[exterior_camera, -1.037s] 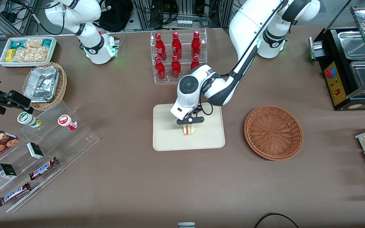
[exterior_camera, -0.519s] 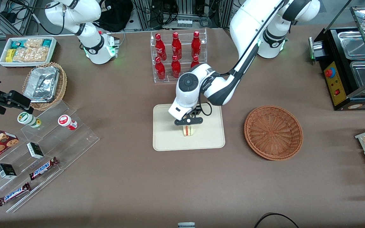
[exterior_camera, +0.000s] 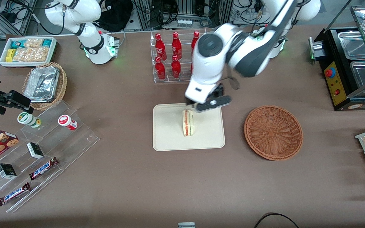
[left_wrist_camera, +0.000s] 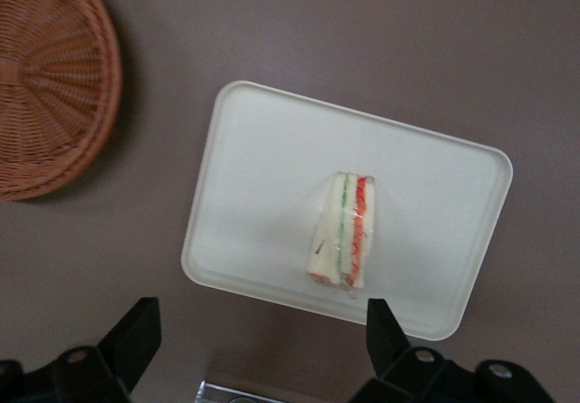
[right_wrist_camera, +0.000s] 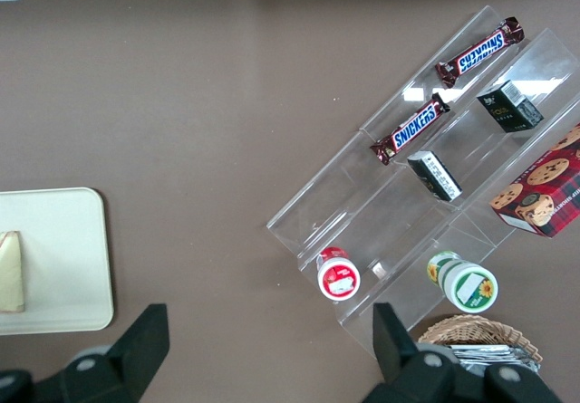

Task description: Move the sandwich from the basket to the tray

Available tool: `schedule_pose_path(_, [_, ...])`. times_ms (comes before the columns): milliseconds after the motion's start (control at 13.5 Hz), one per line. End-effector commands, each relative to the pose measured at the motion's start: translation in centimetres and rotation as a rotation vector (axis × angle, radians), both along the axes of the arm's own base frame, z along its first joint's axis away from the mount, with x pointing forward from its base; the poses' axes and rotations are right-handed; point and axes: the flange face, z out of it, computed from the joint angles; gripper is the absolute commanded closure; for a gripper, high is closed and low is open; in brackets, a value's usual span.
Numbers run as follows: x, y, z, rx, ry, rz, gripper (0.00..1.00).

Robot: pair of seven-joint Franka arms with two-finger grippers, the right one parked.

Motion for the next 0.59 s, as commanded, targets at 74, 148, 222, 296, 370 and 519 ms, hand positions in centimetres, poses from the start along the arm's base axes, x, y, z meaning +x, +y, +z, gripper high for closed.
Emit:
schedule_pose_path(74, [0.9, 10.6, 6.5, 0.032, 0.008, 0.145, 0.00])
schedule_pose_path(148, [0.7, 12.5, 7.7, 0.042, 0.019, 0.120, 0.00])
schedule_pose_path(222, [0.4, 15.2, 9.2, 0.051, 0.048, 0.078, 0.00])
schedule_pose_path(296, [0.4, 18.7, 10.2, 0.053, 0.091, 0.035, 0.00])
schedule_pose_path(370, [0.0, 21.7, 11.4, 0.050, 0.119, -0.013, 0.00])
schedule_pose_path(519, [-0.5, 26.7, 13.3, 0.047, 0.147, -0.086, 0.00])
